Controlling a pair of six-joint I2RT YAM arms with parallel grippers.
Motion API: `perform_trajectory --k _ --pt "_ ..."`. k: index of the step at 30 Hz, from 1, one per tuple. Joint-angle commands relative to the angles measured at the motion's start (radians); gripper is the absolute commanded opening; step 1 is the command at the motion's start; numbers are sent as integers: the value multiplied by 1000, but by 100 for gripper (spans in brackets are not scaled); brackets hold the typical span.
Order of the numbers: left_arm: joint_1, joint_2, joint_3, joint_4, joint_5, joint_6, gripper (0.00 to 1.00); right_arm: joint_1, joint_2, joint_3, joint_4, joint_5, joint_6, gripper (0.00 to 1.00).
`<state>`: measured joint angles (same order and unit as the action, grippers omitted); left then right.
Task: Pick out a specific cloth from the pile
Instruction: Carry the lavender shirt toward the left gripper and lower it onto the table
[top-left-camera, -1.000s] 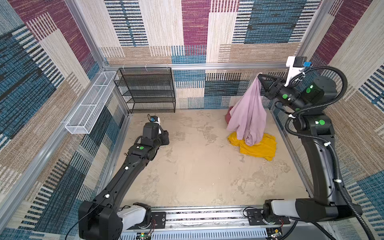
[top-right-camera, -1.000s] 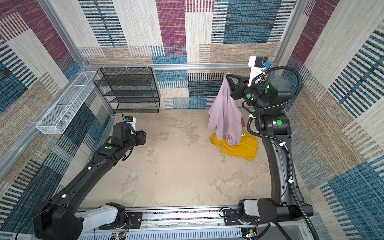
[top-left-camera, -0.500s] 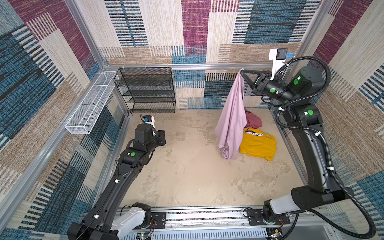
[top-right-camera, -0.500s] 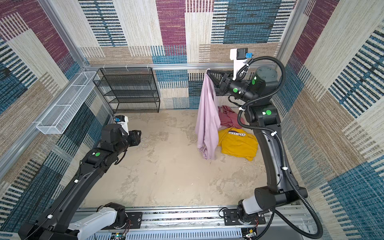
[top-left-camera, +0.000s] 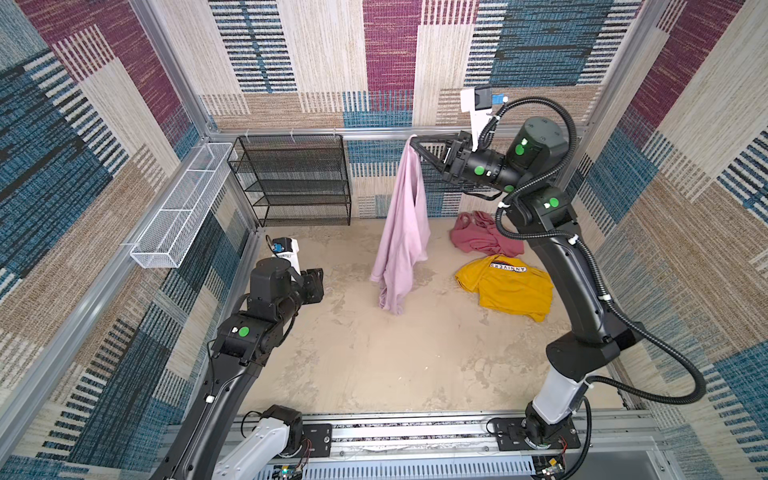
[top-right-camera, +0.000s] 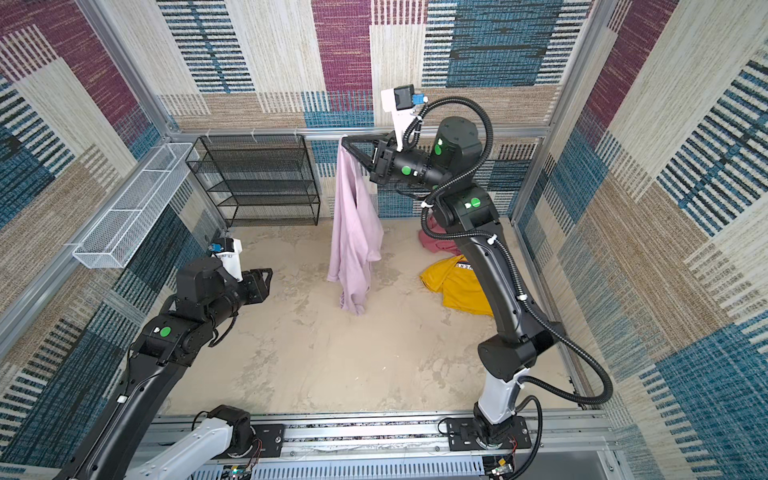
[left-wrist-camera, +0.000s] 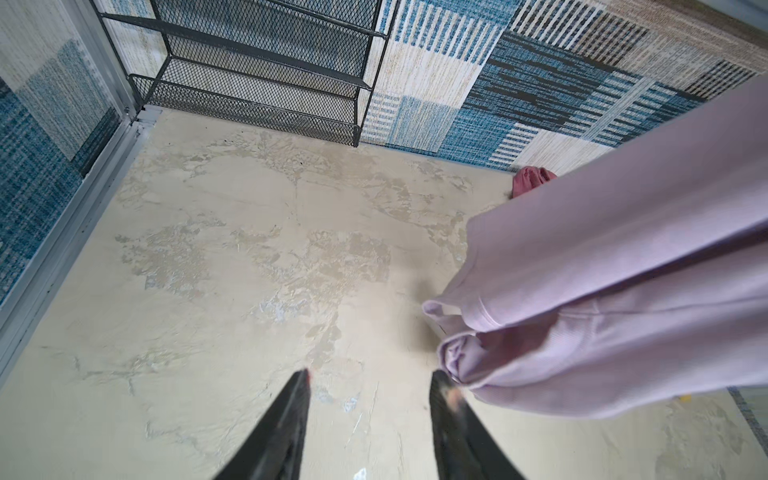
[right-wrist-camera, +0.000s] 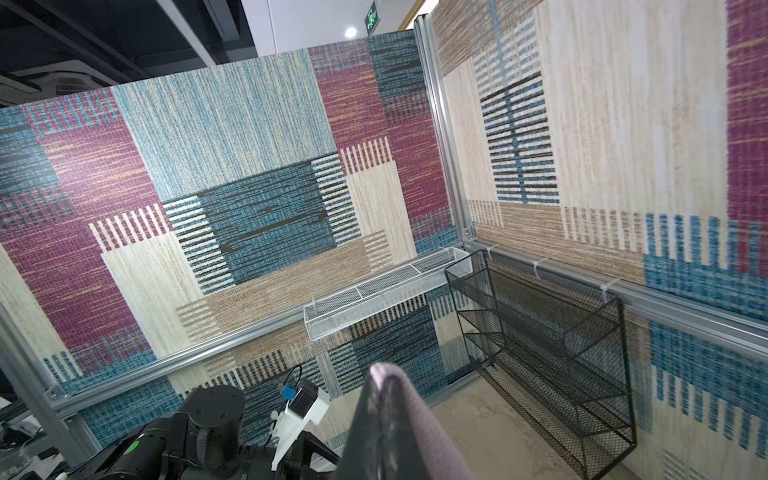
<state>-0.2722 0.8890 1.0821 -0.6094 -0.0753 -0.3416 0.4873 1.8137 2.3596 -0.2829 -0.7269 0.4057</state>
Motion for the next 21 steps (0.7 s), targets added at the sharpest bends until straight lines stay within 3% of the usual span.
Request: perform_trajectory --k 1,11,21 --pt "1 -27 8 -57 -17 25 51 36 55 63 21 -17 5 0" --pt "1 -94 1 -137 -1 23 50 126 246 200 68 -34 42 0" --pt "1 -158 -32 -187 -15 4 51 197 409 203 97 -39 46 0"
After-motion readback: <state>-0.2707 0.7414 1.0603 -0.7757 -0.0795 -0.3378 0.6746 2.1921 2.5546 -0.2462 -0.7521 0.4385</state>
